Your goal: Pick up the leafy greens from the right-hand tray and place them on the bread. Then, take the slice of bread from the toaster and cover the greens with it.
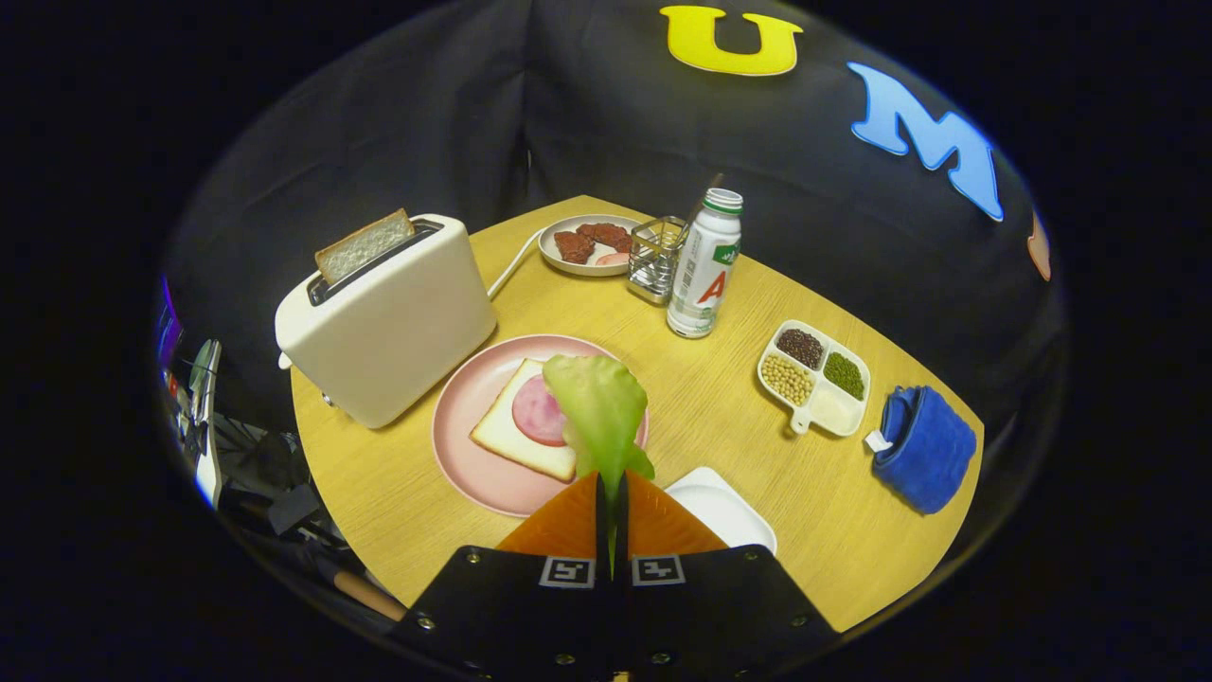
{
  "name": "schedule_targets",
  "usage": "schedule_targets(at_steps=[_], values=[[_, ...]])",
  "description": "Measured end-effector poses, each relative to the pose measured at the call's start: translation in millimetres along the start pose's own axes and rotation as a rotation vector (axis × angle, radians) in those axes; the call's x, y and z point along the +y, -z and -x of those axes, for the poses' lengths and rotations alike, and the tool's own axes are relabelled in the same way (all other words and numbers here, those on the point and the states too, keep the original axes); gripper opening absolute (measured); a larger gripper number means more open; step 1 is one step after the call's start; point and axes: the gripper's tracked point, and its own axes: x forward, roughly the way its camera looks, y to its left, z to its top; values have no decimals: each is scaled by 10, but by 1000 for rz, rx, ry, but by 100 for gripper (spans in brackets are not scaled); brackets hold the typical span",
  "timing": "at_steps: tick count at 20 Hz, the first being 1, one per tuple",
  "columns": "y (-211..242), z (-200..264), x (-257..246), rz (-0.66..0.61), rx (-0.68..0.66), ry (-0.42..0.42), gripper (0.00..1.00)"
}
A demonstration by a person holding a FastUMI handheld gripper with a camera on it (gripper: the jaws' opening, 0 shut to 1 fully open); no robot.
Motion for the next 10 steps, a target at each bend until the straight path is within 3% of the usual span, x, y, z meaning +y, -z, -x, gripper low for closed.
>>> schedule_targets(at_steps=[10], values=[[-244, -707, 361, 22, 79, -62, 0]])
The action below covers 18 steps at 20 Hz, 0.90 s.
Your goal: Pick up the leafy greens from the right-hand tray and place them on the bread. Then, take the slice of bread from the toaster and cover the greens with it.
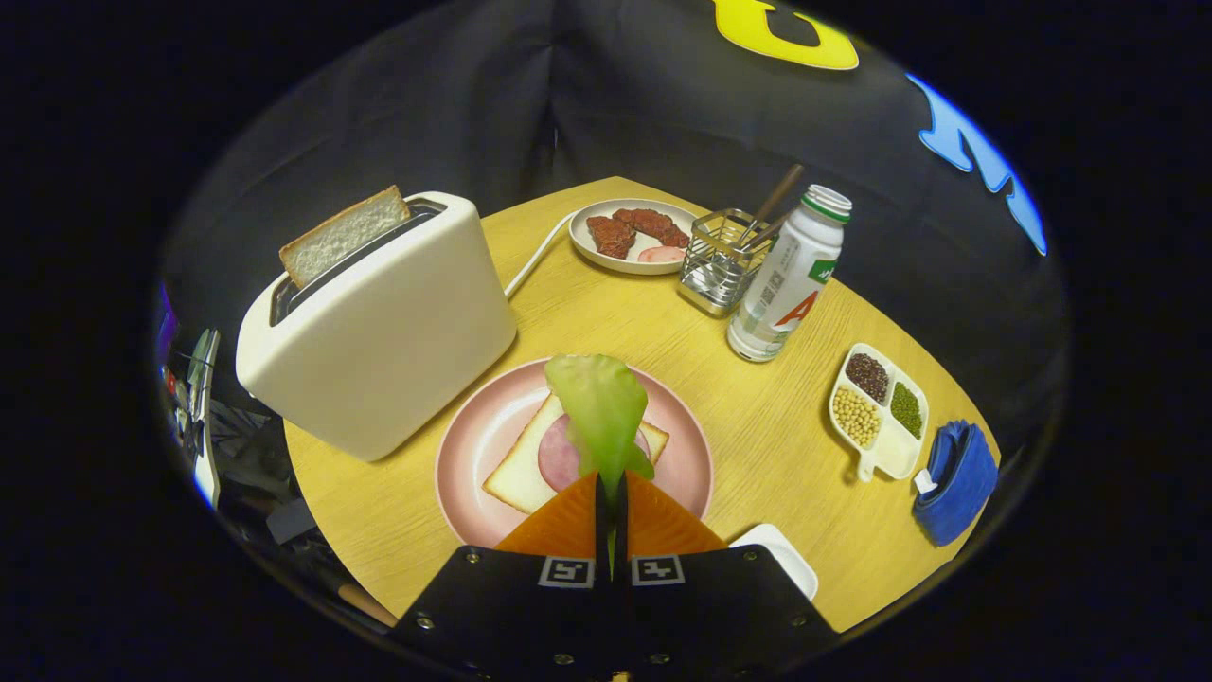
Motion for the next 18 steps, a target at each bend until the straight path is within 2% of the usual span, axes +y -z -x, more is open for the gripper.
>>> schedule_targets(at_steps=[2, 3, 7, 8, 9, 18], values=[[-20, -94, 3, 17, 7, 3, 1], [-44, -88, 6, 22, 4, 8, 6], [-114, -116, 24, 15, -9, -2, 12], [-123, -118, 5, 25, -10, 5, 23], [-128, -111, -22, 36, -9, 17, 38], [-161, 10, 129, 23, -36, 14, 39]])
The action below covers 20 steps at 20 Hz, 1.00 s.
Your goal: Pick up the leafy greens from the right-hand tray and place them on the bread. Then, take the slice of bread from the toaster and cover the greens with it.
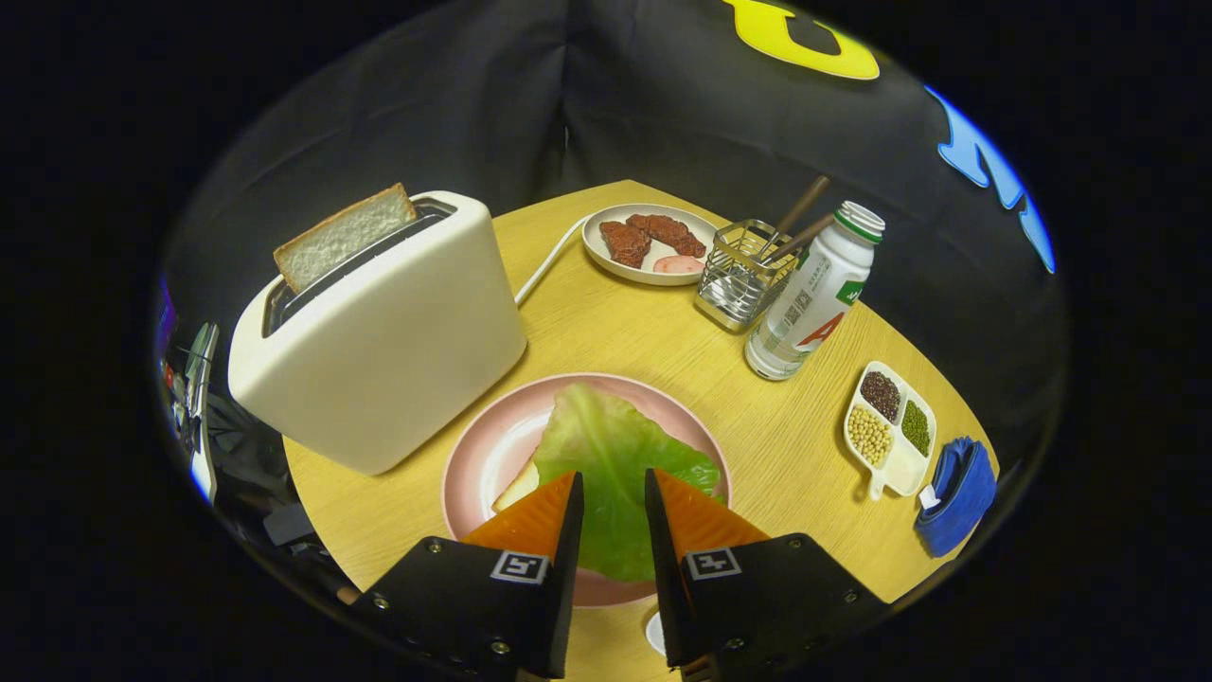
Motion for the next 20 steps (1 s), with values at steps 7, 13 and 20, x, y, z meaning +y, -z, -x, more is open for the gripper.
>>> schedule_targets(at_steps=[7, 13, 20], values=[[-224, 467, 523, -53, -168, 1, 38], [-282, 773, 941, -22, -424, 111, 39], [-327, 924, 1485, -66, -569, 106, 38]])
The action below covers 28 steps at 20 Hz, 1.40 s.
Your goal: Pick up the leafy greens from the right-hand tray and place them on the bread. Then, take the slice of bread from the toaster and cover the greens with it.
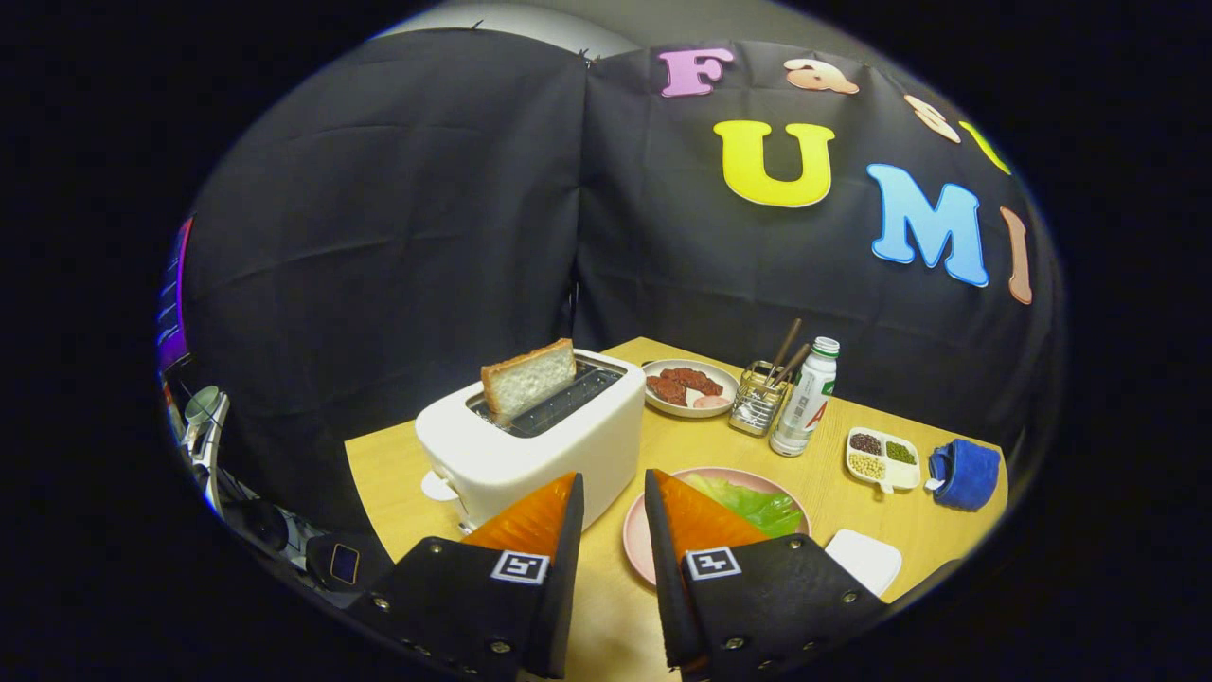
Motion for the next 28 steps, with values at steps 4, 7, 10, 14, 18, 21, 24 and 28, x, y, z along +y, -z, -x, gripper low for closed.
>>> schedule_targets(at_steps=[4, 7, 10, 14, 18, 21, 24, 28], values=[[-106, -31, 239, -20, -76, 13, 38], [-222, -113, 447, -39, -132, 20, 38], [-346, -241, 674, -29, -195, 26, 38], [-315, -500, 929, -24, -173, 41, 38], [-352, -691, 939, 11, -181, 142, 38], [-331, -882, 1010, 7, -164, 156, 38], [-354, -967, 898, 12, -160, 246, 38], [-442, -1083, 879, 36, -156, 297, 38]])
